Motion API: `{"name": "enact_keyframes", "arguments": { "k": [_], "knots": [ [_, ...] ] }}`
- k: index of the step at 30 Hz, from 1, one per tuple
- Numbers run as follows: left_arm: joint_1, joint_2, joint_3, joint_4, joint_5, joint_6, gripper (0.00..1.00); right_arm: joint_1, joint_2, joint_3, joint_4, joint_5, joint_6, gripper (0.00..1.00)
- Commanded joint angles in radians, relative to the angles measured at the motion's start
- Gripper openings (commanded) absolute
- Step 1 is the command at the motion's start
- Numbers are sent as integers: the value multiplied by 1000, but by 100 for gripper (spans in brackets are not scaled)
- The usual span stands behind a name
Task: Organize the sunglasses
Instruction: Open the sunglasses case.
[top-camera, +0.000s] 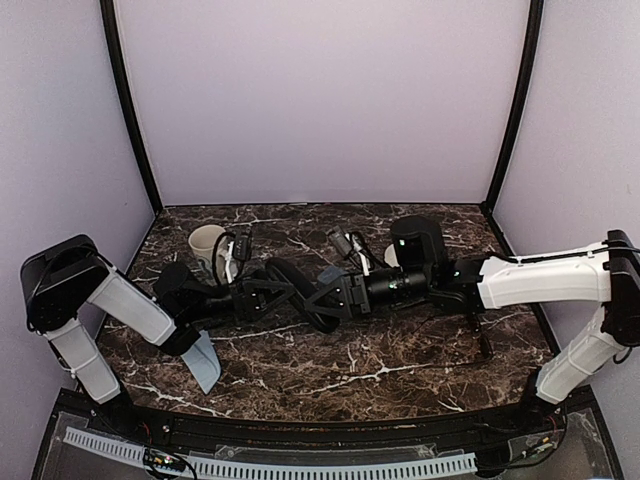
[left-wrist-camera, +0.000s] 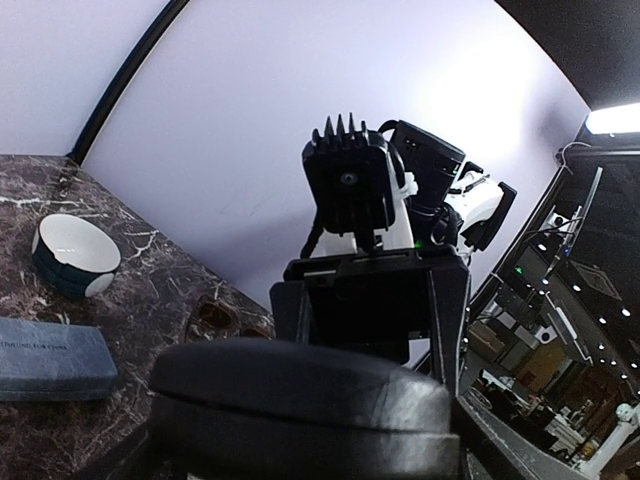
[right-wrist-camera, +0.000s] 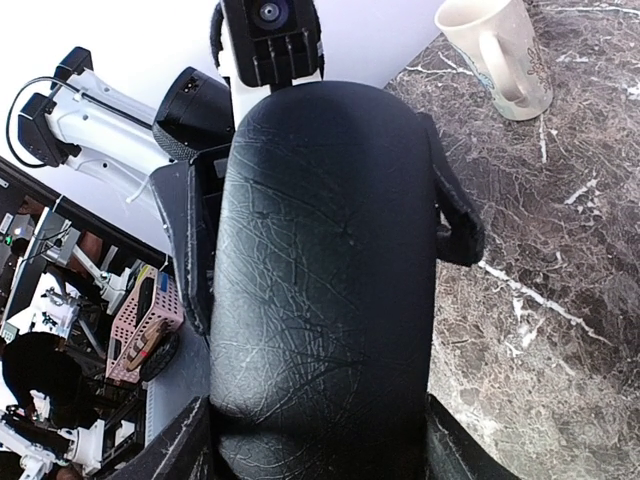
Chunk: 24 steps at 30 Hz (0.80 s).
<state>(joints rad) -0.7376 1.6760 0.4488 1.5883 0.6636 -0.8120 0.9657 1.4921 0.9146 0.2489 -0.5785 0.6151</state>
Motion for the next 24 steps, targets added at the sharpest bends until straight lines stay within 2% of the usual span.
{"name": "enact_keyframes", "arguments": {
  "k": [1,17,24],
  "knots": [
    [5,9,6,131,53,-40,88,-21,-32,42,50,-1,-12,49],
    [5,-2,25,96,103,-9,75,-33,-21,49,74,-44,9,49],
    [5,-7,34,89,108,-3,75,-33,-19,37,85,-53,18,49]
  ]
}}
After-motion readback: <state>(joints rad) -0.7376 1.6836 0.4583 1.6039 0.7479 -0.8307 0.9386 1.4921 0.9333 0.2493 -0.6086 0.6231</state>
